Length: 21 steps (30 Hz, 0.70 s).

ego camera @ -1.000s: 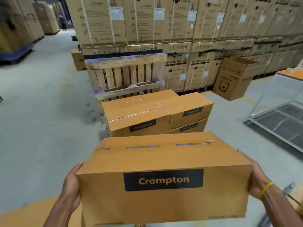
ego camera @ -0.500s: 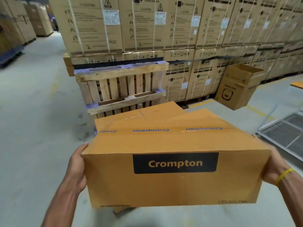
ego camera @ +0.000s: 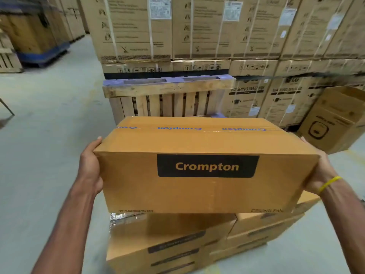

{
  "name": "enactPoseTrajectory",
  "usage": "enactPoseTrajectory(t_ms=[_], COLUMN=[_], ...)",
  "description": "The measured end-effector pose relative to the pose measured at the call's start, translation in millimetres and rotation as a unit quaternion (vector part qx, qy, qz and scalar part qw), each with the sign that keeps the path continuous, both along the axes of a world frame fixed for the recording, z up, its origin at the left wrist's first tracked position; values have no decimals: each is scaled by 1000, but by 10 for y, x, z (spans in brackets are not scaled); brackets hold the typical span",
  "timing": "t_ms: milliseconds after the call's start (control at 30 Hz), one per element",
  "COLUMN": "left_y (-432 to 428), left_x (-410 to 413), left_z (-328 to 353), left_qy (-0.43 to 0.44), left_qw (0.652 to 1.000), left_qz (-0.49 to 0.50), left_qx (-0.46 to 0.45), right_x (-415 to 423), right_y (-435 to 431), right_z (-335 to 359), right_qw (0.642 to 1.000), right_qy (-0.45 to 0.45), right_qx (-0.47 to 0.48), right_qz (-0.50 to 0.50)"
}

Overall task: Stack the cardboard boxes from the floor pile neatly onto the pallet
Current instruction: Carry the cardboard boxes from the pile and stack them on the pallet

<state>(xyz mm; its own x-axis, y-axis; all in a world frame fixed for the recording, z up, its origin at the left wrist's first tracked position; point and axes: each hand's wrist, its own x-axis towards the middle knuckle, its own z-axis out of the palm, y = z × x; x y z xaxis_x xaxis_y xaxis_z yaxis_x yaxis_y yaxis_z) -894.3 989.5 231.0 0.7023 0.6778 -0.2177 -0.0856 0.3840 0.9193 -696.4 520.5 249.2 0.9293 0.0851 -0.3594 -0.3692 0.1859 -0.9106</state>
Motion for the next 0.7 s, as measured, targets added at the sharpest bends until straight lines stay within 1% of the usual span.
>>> enactPoseTrajectory(t_ms=[167, 233, 333, 533, 700], left_y=[241, 380, 640, 1165, 1548], left_x=[866, 1108, 1323, 1622, 1831], left_z=[-29, -72, -191, -580, -979], left_qy=[10, 18, 40, 84, 143], left_qw=[998, 997, 996, 992, 984], left_qz=[56, 71, 67, 56, 18], left_qx=[23, 35, 40, 80, 104], right_x=[1305, 1760, 2279, 2962, 3235], right_y=[534, 752, 1074, 1698, 2070], right_z=[-38, -121, -272, -785, -1232], right_qw=[998, 996, 992, 983, 985], right_qy=[-19, -24, -9, 3, 45], right_qx=[24, 28, 46, 69, 75], right_qz=[59, 80, 120, 173, 151])
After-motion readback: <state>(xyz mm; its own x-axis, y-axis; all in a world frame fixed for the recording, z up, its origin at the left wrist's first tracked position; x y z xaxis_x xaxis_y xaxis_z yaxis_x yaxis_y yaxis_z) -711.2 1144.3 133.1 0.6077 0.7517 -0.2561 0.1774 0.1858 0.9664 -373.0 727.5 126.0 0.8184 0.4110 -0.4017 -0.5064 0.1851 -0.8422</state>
